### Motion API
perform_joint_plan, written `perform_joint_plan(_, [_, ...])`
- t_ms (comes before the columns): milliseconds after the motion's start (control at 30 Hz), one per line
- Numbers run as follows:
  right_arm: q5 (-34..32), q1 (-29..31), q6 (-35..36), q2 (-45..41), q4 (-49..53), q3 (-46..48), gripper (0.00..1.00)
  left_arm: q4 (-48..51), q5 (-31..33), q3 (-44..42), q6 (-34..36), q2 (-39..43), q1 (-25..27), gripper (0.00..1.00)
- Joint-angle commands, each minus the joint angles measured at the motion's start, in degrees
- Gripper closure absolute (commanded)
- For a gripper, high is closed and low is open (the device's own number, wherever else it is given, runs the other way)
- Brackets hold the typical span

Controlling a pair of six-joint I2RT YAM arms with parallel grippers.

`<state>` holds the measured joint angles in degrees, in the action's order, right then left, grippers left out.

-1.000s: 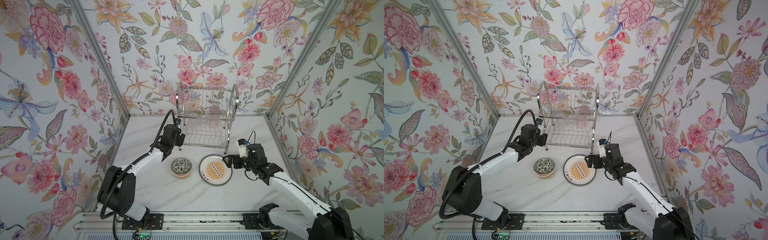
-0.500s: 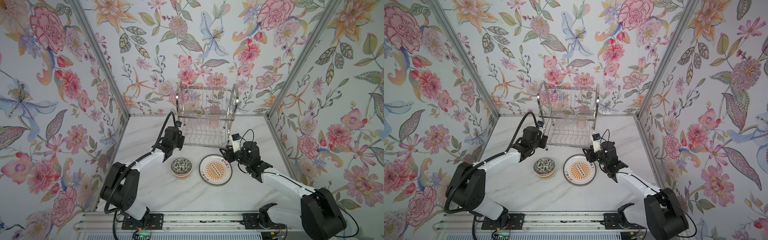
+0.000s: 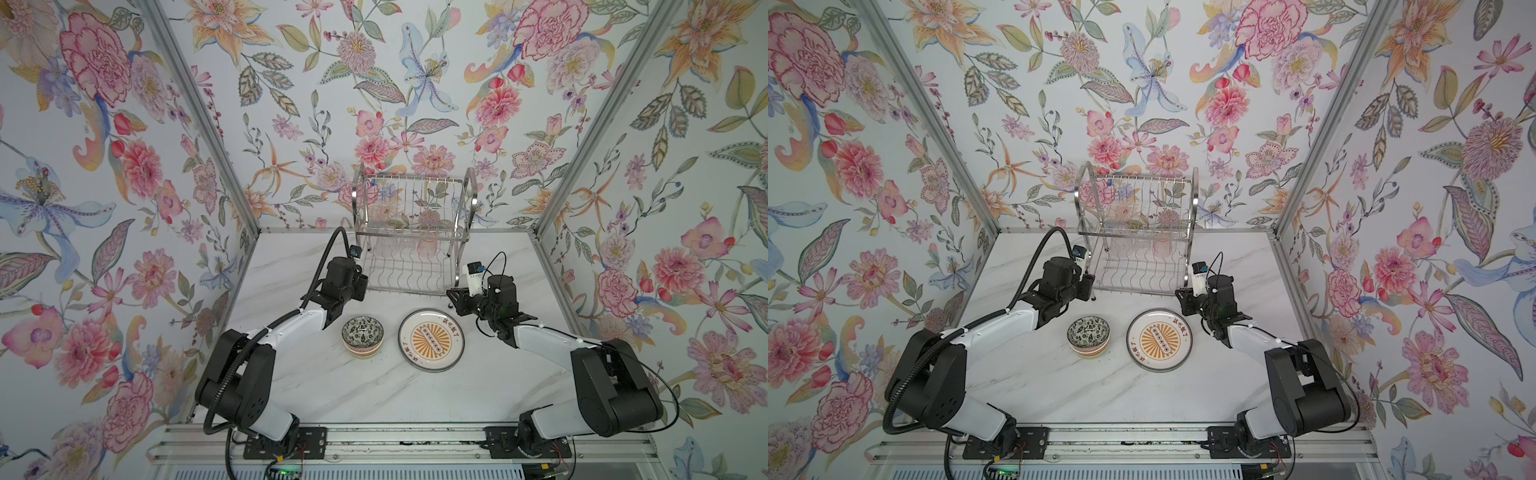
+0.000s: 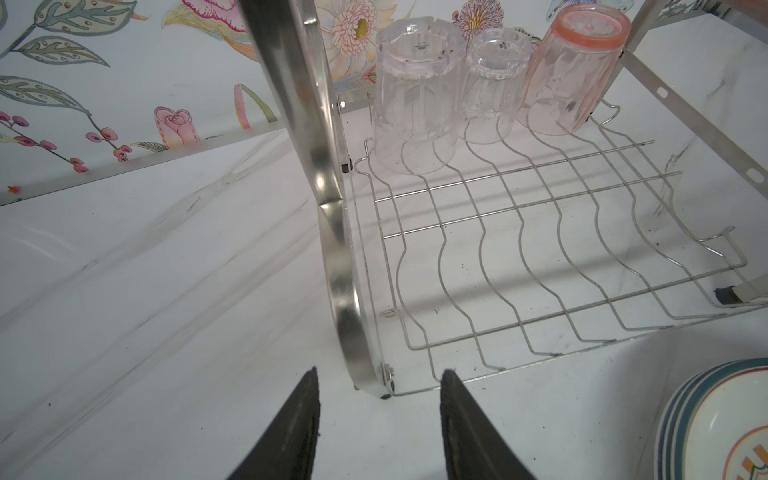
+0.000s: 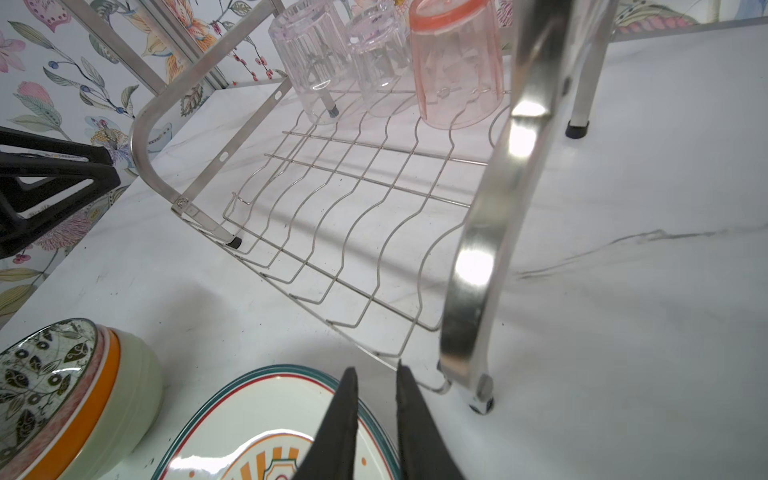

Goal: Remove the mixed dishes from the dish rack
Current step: 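Open the right gripper and lift it off the stack while the left hovers, then reach the right gripper into the rack toward the pink glass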

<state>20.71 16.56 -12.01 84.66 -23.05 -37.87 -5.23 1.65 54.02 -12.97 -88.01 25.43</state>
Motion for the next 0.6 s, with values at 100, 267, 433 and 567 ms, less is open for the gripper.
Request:
perform_joint_plan(100, [1.1, -1.7, 1.0, 3.0, -0.6, -2.9, 0.81, -0.2, -1.7, -1.2, -1.2, 2.9, -0.5, 0.51])
perform_joint_plan(267, [0.3, -2.7, 3.6, 5.4, 1.5, -5.9, 0.81, 0.1, -2.3, -1.1, -1.0, 3.4, -0.6, 0.51])
perform_joint_plan(433, [-1.2, -4.0, 5.2, 7.1, 2.1, -8.1, 0.82, 0.5, -2.6, -1.1, -1.1, 4.2, -0.5, 0.51])
perform_joint_plan(567, [-1.9, -4.1, 7.0, 7.7, 1.6, -9.1, 0.82, 0.7, -2.9, -1.2, -1.0, 4.7, -0.4, 0.51])
